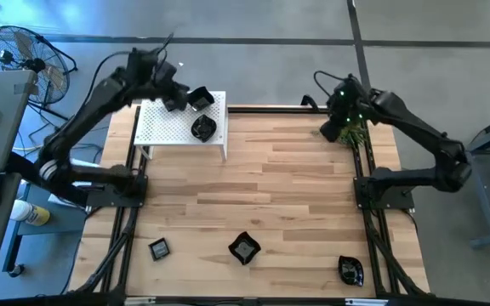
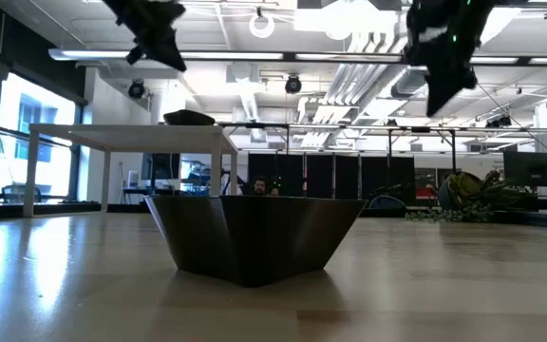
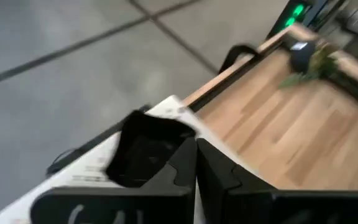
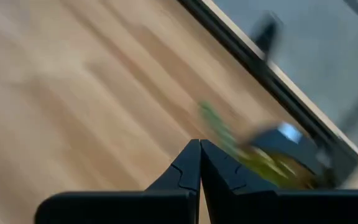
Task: Pick & Place Mini shaped plates
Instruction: Stack the black leaf shaped plate on top of the other black leaf shaped plate on the shelf
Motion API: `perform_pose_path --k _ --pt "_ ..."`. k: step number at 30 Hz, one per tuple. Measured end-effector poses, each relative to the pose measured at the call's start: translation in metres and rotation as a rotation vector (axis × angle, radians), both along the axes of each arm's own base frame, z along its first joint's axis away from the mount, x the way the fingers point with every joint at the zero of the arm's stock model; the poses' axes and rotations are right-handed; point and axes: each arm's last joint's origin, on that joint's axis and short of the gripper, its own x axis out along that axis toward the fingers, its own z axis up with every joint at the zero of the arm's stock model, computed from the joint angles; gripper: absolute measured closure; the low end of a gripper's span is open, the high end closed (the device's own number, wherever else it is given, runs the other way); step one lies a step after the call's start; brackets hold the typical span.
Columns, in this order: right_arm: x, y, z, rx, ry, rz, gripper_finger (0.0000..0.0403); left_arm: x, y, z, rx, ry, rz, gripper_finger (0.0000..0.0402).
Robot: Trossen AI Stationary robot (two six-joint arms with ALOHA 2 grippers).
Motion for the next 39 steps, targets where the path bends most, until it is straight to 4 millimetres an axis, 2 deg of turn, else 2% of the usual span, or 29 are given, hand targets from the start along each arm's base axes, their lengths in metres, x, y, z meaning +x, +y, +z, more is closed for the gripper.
perform_pose_path --k 7,14,19,25,39 --pt "-0.014 -0.050 -0.039 0.163 0.166 -0.197 0.0402 -0.009 -0.049 0.003 0.068 -0.076 0.005 0.0400" --pt "-0.008 -0.073 -0.070 0.190 0.330 -0.309 0.0402 -0.013 -0.072 0.011 0.146 -0.081 0.010 0.0401" --pt "0.001 -0.076 -0.087 0.208 0.445 -0.338 0.0402 -0.013 -0.076 0.010 0.143 -0.063 0.003 0.0401" --pt "0.004 -0.083 -0.102 0.221 0.507 -0.393 0.0402 -0.013 -0.076 0.010 0.144 -0.066 0.002 0.0401" --pt "0.005 -0.101 -0.101 0.041 0.433 -0.502 0.0401 -0.015 -0.078 0.005 0.109 -0.019 -0.003 0.0401"
